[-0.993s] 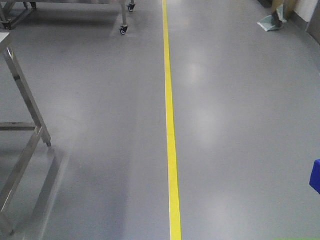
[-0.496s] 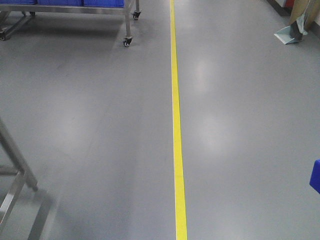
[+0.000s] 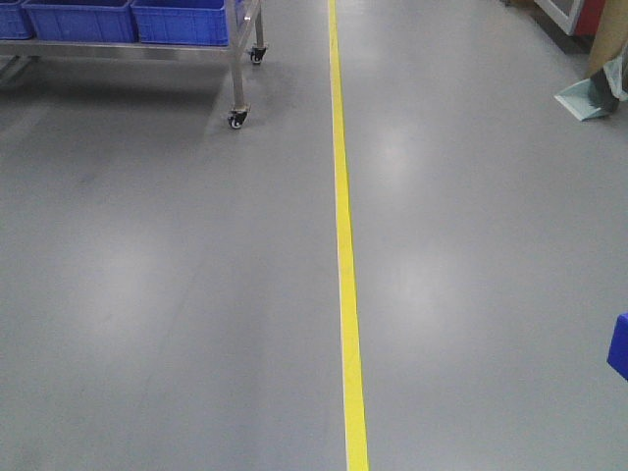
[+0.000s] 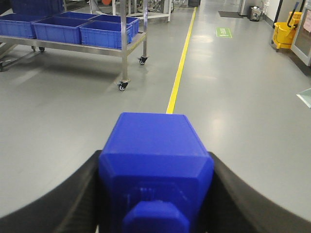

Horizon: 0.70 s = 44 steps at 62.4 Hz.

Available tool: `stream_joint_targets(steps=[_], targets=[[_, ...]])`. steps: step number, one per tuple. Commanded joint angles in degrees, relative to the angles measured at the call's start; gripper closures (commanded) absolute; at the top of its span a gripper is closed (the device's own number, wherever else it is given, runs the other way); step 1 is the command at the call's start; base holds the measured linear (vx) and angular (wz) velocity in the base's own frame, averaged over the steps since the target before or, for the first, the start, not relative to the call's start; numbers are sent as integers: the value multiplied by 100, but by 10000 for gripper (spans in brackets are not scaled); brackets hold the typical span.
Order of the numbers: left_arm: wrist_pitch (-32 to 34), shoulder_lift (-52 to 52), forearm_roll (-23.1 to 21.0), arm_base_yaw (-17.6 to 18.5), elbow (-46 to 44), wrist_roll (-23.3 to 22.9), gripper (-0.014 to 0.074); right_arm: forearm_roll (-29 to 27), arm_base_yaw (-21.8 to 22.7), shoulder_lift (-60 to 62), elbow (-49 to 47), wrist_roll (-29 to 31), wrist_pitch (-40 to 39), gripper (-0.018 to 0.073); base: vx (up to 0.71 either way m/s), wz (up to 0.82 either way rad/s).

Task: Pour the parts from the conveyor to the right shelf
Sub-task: 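Drive along the yellow floor line carrying the blue block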

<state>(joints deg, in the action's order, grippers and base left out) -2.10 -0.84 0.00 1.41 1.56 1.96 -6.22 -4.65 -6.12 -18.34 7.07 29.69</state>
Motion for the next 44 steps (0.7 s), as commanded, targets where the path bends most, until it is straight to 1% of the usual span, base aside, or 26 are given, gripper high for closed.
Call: stream_joint_targets(steps=[1, 22, 44], targets=[[439, -72, 0, 9, 177, -49, 602, -18, 35, -68, -149, 34, -446, 564, 83, 2], [439, -72, 0, 9, 177, -49, 602, -18, 35, -68, -149, 34, -446, 564, 83, 9], [439, -72, 0, 9, 177, -49, 602, -18, 35, -68, -149, 34, -446, 564, 76, 4]])
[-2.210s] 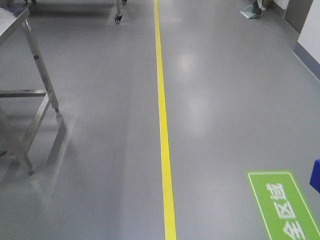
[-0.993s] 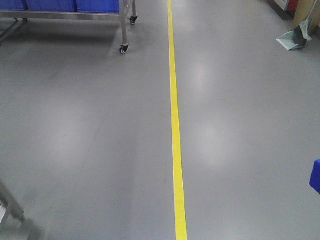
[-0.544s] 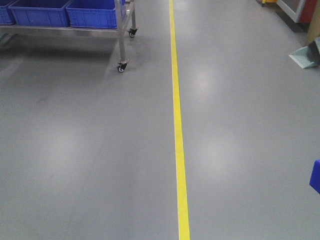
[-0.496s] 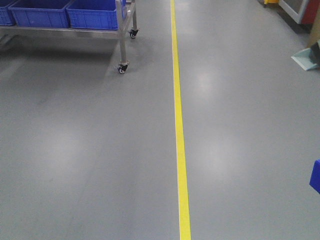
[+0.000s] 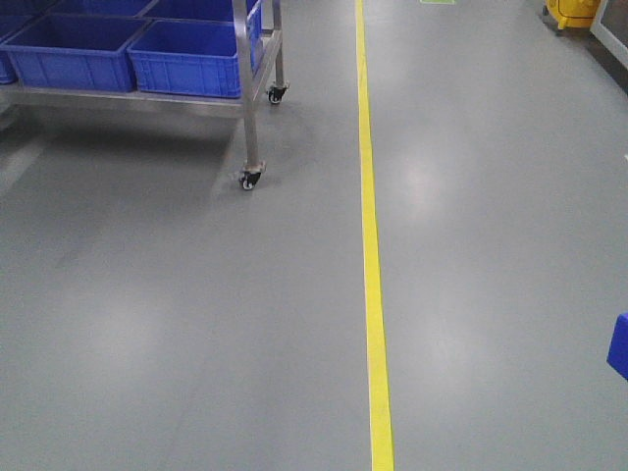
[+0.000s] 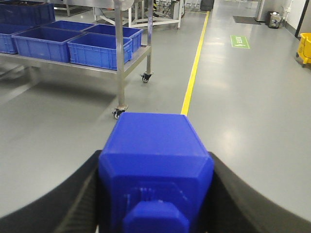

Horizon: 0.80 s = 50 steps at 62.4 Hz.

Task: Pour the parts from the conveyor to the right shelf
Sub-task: 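Drive along the yellow floor line carrying the blue block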

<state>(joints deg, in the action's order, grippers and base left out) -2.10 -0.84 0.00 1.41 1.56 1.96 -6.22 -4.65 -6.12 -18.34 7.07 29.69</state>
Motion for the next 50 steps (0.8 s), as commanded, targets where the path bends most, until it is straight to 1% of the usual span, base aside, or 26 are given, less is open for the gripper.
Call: stream_joint_targets(steps=[1, 50], targets=[[439, -72, 0, 9, 177, -49, 602, -18, 35, -68, -149, 34, -446, 564, 74, -1], [439, -72, 0, 9, 177, -49, 602, -22, 35, -68, -149, 34, -446, 564, 70, -1]])
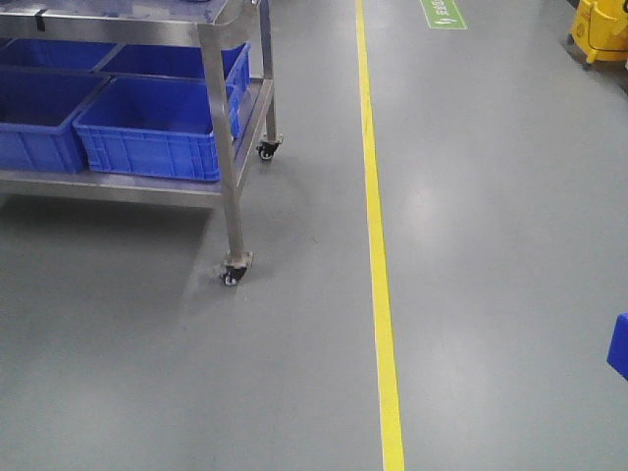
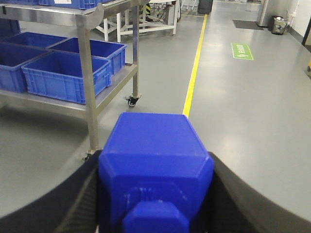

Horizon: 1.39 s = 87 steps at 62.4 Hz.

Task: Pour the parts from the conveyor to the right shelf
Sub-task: 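Drive along the yellow floor line carrying the blue block, then drive into the aisle between shelves of blue bins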

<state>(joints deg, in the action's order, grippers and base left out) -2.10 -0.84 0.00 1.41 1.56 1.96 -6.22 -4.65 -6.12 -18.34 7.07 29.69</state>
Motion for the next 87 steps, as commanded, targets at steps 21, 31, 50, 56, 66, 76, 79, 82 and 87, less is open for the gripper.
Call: stream_joint_targets(steps=[21, 31, 50, 56, 66, 76, 79, 82, 87], targets=[[439, -72, 0, 9, 177, -49, 602, -17, 35, -68, -149, 34, -446, 564, 62, 6], [439, -72, 0, 9, 177, -49, 602, -18, 35, -68, -149, 34, -439, 564, 56, 15], [439, -72, 0, 9, 177, -49, 602, -18, 35, -68, -149, 34, -444, 564, 50, 62], [439, -72, 0, 9, 177, -49, 602, -18, 35, -68, -149, 34, -444, 564, 43, 107], [439, -72, 0, 9, 177, -49, 602, -13, 35, -68, -149, 34, -444, 564, 36, 119], [439, -72, 0, 9, 177, -49, 602, -13, 35, -68, -149, 34, -444, 564, 30, 119], [439, -72, 0, 9, 177, -49, 602, -13, 35, -68, -149, 34, -444, 564, 27, 113], [439, -72, 0, 9, 177, -49, 602, -13, 35, -68, -149, 34, -444, 564, 26, 109], [439, -72, 0, 9, 177, -49, 602, -13, 35, -68, -149, 34, -444, 564, 24, 104]])
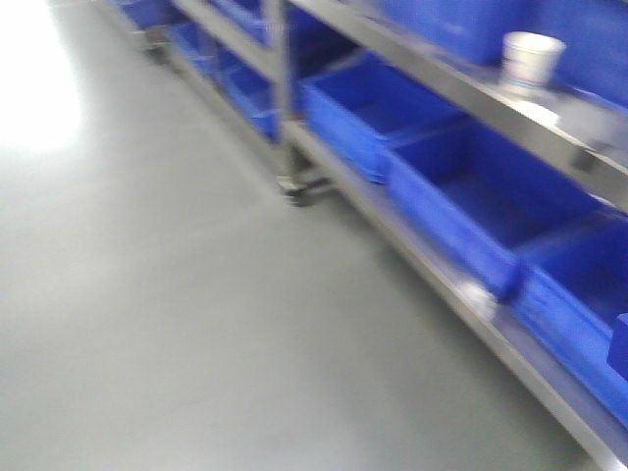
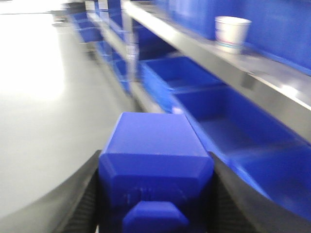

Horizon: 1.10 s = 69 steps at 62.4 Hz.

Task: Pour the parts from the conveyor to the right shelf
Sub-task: 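Drive into the aisle between shelves of blue bins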

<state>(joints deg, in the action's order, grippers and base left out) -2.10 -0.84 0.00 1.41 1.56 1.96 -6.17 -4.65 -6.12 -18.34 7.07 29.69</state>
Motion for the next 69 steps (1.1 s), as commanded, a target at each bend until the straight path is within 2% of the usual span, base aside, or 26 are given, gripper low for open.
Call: stream_joint_targets(steps=[1, 37, 69], targets=[[439, -72, 0, 9, 177, -49, 602, -18, 35, -68, -149, 34, -444, 564, 23, 99], [439, -72, 0, 9, 177, -49, 602, -18, 35, -68, -149, 34, -444, 564, 16, 80], [439, -72, 0, 9, 177, -49, 602, -18, 35, -68, -149, 34, -444, 564, 19, 36]])
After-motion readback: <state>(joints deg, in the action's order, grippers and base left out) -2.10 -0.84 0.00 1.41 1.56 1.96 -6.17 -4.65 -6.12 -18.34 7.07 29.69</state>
